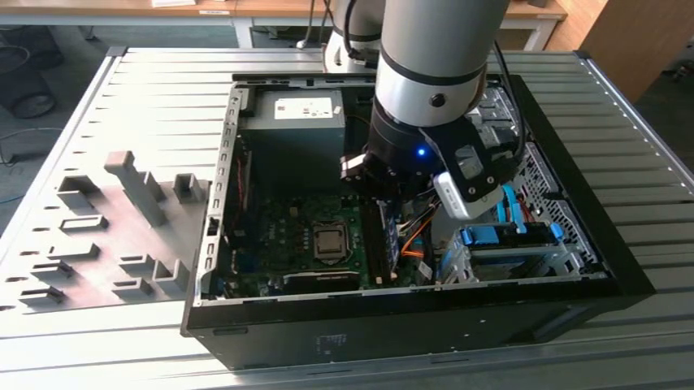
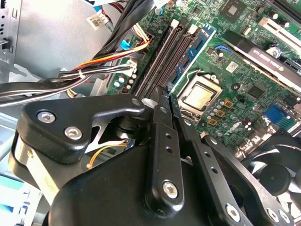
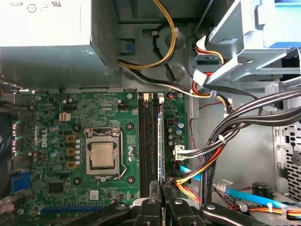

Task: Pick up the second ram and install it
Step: 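Insert the second ram into the second slot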

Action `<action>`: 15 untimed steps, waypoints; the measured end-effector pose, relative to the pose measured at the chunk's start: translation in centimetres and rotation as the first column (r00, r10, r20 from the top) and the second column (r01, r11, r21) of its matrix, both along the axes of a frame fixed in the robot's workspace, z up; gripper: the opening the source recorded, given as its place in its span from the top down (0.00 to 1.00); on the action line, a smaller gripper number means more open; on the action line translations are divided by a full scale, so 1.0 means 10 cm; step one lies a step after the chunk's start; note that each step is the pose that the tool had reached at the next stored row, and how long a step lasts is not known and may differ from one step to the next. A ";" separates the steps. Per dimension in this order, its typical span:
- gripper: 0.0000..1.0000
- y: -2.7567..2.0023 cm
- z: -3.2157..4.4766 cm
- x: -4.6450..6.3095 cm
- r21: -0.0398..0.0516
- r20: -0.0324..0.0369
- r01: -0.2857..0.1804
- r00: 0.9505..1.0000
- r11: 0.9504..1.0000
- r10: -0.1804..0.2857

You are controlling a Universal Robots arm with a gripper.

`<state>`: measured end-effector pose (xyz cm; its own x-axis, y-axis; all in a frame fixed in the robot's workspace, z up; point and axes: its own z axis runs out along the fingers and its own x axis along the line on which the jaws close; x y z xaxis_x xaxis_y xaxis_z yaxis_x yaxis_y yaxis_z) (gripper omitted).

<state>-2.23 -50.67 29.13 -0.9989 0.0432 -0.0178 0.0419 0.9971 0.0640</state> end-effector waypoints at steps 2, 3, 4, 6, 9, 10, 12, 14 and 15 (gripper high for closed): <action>0.86 0.000 -0.005 0.00 0.000 0.000 0.000 1.000 1.000 0.000; 0.86 0.000 -0.007 0.00 0.000 0.000 0.000 1.000 1.000 0.000; 0.86 0.000 -0.010 0.00 0.000 0.000 0.000 1.000 1.000 0.000; 0.86 0.000 -0.015 0.00 0.000 0.000 0.000 1.000 1.000 0.000; 0.86 0.000 -0.024 0.00 0.000 0.000 0.000 1.000 1.000 0.000; 0.86 0.000 -0.027 0.00 0.000 0.000 0.000 1.000 1.000 0.000; 0.86 0.000 -0.032 0.00 0.000 0.000 0.000 1.000 1.000 0.000; 0.86 0.000 -0.036 0.00 0.000 0.000 0.000 1.000 1.000 0.000; 0.86 0.000 -0.039 0.00 0.000 0.000 0.000 1.000 1.000 0.000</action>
<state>-2.22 -50.67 28.75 -0.9989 0.0431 -0.0179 0.0419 0.9971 0.0640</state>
